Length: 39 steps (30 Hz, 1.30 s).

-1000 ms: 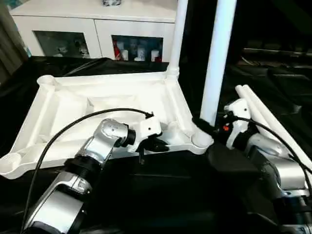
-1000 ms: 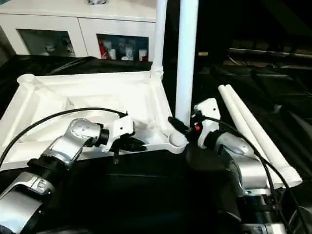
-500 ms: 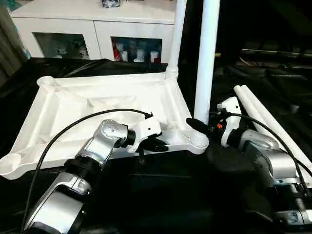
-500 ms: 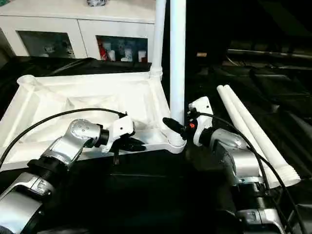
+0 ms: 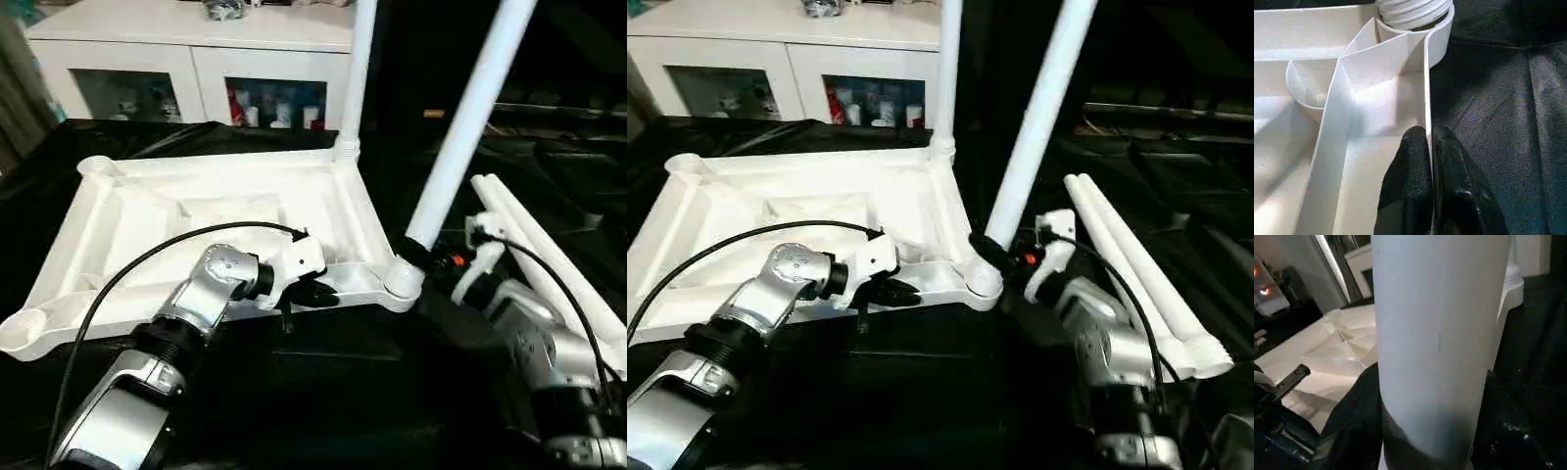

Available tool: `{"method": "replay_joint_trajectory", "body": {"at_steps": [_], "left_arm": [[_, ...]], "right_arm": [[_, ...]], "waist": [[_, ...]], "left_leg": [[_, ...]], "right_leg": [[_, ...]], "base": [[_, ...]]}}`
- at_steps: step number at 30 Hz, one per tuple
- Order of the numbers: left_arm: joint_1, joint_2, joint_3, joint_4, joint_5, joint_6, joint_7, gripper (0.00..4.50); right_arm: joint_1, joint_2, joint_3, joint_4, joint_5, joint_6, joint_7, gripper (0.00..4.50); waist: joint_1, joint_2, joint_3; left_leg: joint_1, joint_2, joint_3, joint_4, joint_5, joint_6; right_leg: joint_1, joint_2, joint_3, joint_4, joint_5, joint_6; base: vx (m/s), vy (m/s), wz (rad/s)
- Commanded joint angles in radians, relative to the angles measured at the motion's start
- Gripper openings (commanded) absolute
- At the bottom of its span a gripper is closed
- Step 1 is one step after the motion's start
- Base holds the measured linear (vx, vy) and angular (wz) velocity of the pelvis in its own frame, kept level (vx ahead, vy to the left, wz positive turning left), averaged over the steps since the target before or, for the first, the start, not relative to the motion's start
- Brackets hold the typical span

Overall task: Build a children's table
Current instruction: Insert table leg to table base

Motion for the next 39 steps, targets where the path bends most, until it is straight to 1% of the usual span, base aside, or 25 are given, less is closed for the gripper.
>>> {"method": "replay_joint_trajectory", "body": {"at_steps": [1, 2, 3, 5, 6, 9, 10, 11, 13, 14, 16, 17, 19, 21, 22, 24, 25, 27, 28, 29, 31, 32, 34, 37, 39], "left_arm": [[-0.015, -0.003, 0.022, 0.02, -0.012, -0.014, 0.038, 0.06], [-0.024, -0.004, 0.03, 0.033, -0.014, -0.016, 0.048, 0.06], [-0.026, -0.004, 0.032, 0.038, -0.014, -0.017, 0.053, 0.06], [-0.028, -0.004, 0.034, 0.042, -0.014, -0.018, 0.055, 0.06], [-0.03, -0.005, 0.04, 0.049, -0.015, -0.02, 0.063, 0.06], [-0.029, -0.004, 0.042, 0.052, -0.015, -0.022, 0.066, 0.06], [-0.03, -0.004, 0.043, 0.055, -0.015, -0.024, 0.066, 0.06], [-0.03, -0.004, 0.043, 0.056, -0.015, -0.024, 0.066, 0.06], [-0.033, -0.004, 0.042, 0.068, -0.014, -0.032, 0.068, 0.06], [-0.032, -0.004, 0.038, 0.071, -0.01, -0.035, 0.067, 0.06], [-0.033, -0.003, 0.034, 0.076, -0.008, -0.039, 0.066, 0.06], [-0.035, -0.004, 0.033, 0.079, -0.007, -0.041, 0.067, 0.06], [-0.045, -0.004, 0.03, 0.091, -0.002, -0.049, 0.072, 0.06], [-0.049, -0.003, 0.028, 0.095, 0.002, -0.053, 0.074, 0.06], [-0.051, -0.001, 0.027, 0.096, 0.006, -0.057, 0.077, 0.06], [-0.053, 0.002, 0.025, 0.097, 0.011, -0.063, 0.081, 0.06], [-0.052, 0.002, 0.026, 0.097, 0.009, -0.063, 0.081, 0.06], [-0.051, 0.003, 0.026, 0.097, 0.009, -0.066, 0.082, 0.06], [-0.049, 0.003, 0.025, 0.096, 0.01, -0.067, 0.083, 0.06], [-0.048, 0.004, 0.024, 0.096, 0.01, -0.069, 0.084, 0.06], [-0.048, 0.006, 0.027, 0.094, 0.01, -0.069, 0.081, 0.06], [-0.048, 0.007, 0.027, 0.094, 0.01, -0.069, 0.081, 0.06], [-0.047, 0.01, 0.029, 0.087, 0.009, -0.067, 0.078, 0.06], [-0.047, 0.014, 0.03, 0.085, 0.008, -0.068, 0.075, 0.06], [-0.043, 0.017, 0.031, 0.08, 0.006, -0.081, 0.064, 0.06]], "right_arm": [[0.066, 0.024, 0.03, 0.055, -0.032, -0.008, 0.006, 1.89], [0.085, 0.063, 0.005, 0.08, -0.03, -0.079, -0.019, 1.89], [0.09, 0.075, -0.002, 0.095, -0.039, -0.118, -0.036, 1.89], [0.092, 0.081, -0.004, 0.104, -0.046, -0.141, -0.046, 1.89], [0.097, 0.097, -0.011, 0.132, -0.059, -0.199, -0.067, 1.89], [0.102, 0.113, -0.014, 0.15, -0.069, -0.251, -0.082, 1.89], [0.102, 0.116, -0.014, 0.153, -0.071, -0.261, -0.085, 1.89], [0.102, 0.116, -0.014, 0.154, -0.071, -0.262, -0.086, 1.89], [0.099, 0.123, -0.009, 0.167, -0.084, -0.29, -0.087, 1.89], [0.105, 0.12, 0.015, 0.164, -0.117, -0.318, -0.084, 1.89], [0.104, 0.107, 0.04, 0.163, -0.148, -0.322, -0.087, 1.89], [0.102, 0.101, 0.052, 0.163, -0.159, -0.324, -0.086, 1.89], [0.087, 0.067, 0.107, 0.144, -0.204, -0.31, -0.063, 1.89], [0.075, 0.055, 0.125, 0.143, -0.215, -0.3, -0.047, 1.89], [0.064, 0.045, 0.139, 0.141, -0.222, -0.285, -0.035, 1.89], [0.048, 0.033, 0.157, 0.142, -0.229, -0.275, -0.013, 1.89], [0.036, 0.029, 0.166, 0.151, -0.233, -0.273, 0.007, 1.89], [0.022, 0.022, 0.179, 0.163, -0.239, -0.275, 0.03, 1.89], [0.018, 0.019, 0.184, 0.166, -0.239, -0.271, 0.04, 1.89], [0.013, 0.014, 0.191, 0.17, -0.237, -0.26, 0.049, 1.89], [0.004, -0.001, 0.216, 0.191, -0.235, -0.23, 0.092, 1.89], [0.004, -0.001, 0.216, 0.192, -0.235, -0.229, 0.094, 1.89], [0.004, -0.01, 0.226, 0.212, -0.243, -0.238, 0.116, 1.89], [0.001, -0.012, 0.22, 0.235, -0.246, -0.25, 0.126, 1.89], [-0.006, -0.012, 0.204, 0.258, -0.236, -0.253, 0.14, 1.89]], "waist": [[0.0, -0.003, -0.058], [0.001, 0.001, -0.058], [0.002, -0.001, -0.056], [-0.001, -0.001, -0.053], [-0.002, 0.01, -0.049], [-0.007, 0.01, -0.043], [-0.007, 0.013, -0.044], [-0.008, 0.012, -0.045], [-0.009, 0.017, -0.046], [-0.012, 0.014, -0.046], [-0.014, 0.009, -0.046], [-0.014, 0.011, -0.045], [-0.019, -0.011, -0.041], [-0.018, -0.012, -0.04], [-0.021, -0.006, -0.038], [-0.024, -0.009, -0.037], [-0.025, -0.016, -0.037], [-0.025, -0.014, -0.04], [-0.025, -0.023, -0.04], [-0.022, -0.022, -0.039], [-0.021, -0.03, -0.037], [-0.02, -0.029, -0.036], [-0.019, -0.034, -0.035], [-0.02, -0.035, -0.032], [-0.02, -0.036, -0.033]], "left_leg": [[0.018, 0.065, -0.033, -0.07, -0.156, 0.044], [0.018, 0.065, -0.032, -0.07, -0.168, 0.041], [0.02, 0.066, -0.033, -0.072, -0.191, 0.03], [0.022, 0.066, -0.035, -0.078, -0.218, 0.019], [0.024, 0.066, -0.037, -0.081, -0.252, 0.01], [0.032, 0.068, -0.043, -0.09, -0.339, -0.018], [0.032, 0.069, -0.046, -0.093, -0.343, -0.022], [0.033, 0.069, -0.046, -0.094, -0.341, -0.022], [0.033, 0.07, -0.045, -0.095, -0.33, -0.019], [0.031, 0.069, -0.044, -0.095, -0.327, -0.018], [0.03, 0.069, -0.042, -0.095, -0.315, -0.009], [0.03, 0.068, -0.042, -0.095, -0.315, -0.008], [0.029, 0.067, -0.04, -0.095, -0.311, 0.003], [0.028, 0.067, -0.041, -0.095, -0.31, 0.005], [0.032, 0.067, -0.043, -0.096, -0.331, -0.002], [0.033, 0.07, -0.046, -0.099, -0.355, -0.009], [0.033, 0.071, -0.046, -0.1, -0.355, -0.008], [0.032, 0.073, -0.045, -0.103, -0.334, -0.003], [0.03, 0.073, -0.044, -0.104, -0.325, 0.002], [0.03, 0.073, -0.043, -0.103, -0.31, 0.008], [0.031, 0.072, -0.041, -0.102, -0.315, 0.012], [0.032, 0.072, -0.041, -0.102, -0.316, 0.013], [0.033, 0.072, -0.041, -0.102, -0.324, 0.012], [0.034, 0.072, -0.044, -0.105, -0.337, 0.006], [0.04, 0.073, -0.045, -0.106, -0.355, -0.001]], "right_leg": [[0.041, -0.103, 0.051, -0.081, -0.08, -0.238], [0.037, -0.106, 0.052, -0.084, -0.098, -0.235], [0.036, -0.108, 0.053, -0.089, -0.133, -0.228], [0.034, -0.105, 0.051, -0.095, -0.185, -0.218], [0.031, -0.106, 0.052, -0.099, -0.232, -0.213], [0.028, -0.11, 0.053, -0.115, -0.366, -0.185], [0.029, -0.11, 0.054, -0.114, -0.371, -0.179], [0.028, -0.109, 0.054, -0.115, -0.363, -0.179], [0.028, -0.107, 0.055, -0.113, -0.323, -0.185], [0.029, -0.107, 0.055, -0.111, -0.3, -0.191], [0.03, -0.106, 0.056, -0.11, -0.288, -0.196], [0.029, -0.107, 0.056, -0.111, -0.296, -0.195], [0.029, -0.107, 0.056, -0.118, -0.353, -0.178], [0.029, -0.109, 0.056, -0.118, -0.39, -0.165], [0.022, -0.109, 0.057, -0.124, -0.438, -0.155], [0.022, -0.111, 0.057, -0.126, -0.458, -0.151], [0.022, -0.111, 0.057, -0.127, -0.455, -0.151], [0.024, -0.111, 0.056, -0.124, -0.413, -0.159], [0.025, -0.109, 0.055, -0.124, -0.396, -0.161], [0.025, -0.112, 0.057, -0.121, -0.37, -0.168], [0.025, -0.114, 0.056, -0.123, -0.391, -0.169], [0.024, -0.114, 0.056, -0.124, -0.4, -0.168], [0.022, -0.117, 0.057, -0.129, -0.439, -0.157], [0.021, -0.119, 0.058, -0.136, -0.482, -0.144], [0.017, -0.119, 0.058, -0.139, -0.51, -0.135]], "base": [[0.0, 0.0, 0.0], [0.0, 0.0, 0.0], [0.0, 0.0, 0.0], [0.0, 0.0, 0.0], [0.0, 0.0, 0.0], [0.0, 0.0, 0.0], [0.0, 0.0, 0.0], [0.0, 0.0, 0.0], [0.0, 0.0, 0.0], [0.0, 0.0, 0.0], [0.0, 0.0, 0.0], [0.0, 0.0, 0.0], [0.0, 0.0, 0.0], [0.0, 0.0, 0.0], [0.0, 0.0, 0.0], [0.0, 0.0, 0.0], [0.0, 0.0, 0.0], [0.0, 0.0, 0.0], [0.0, 0.0, 0.0], [0.0, 0.0, 0.0], [0.0, 0.0, 0.0], [0.0, 0.0, 0.0], [0.0, 0.0, 0.0], [0.0, 0.0, 0.0], [0.0, 0.0, 0.0]]}}
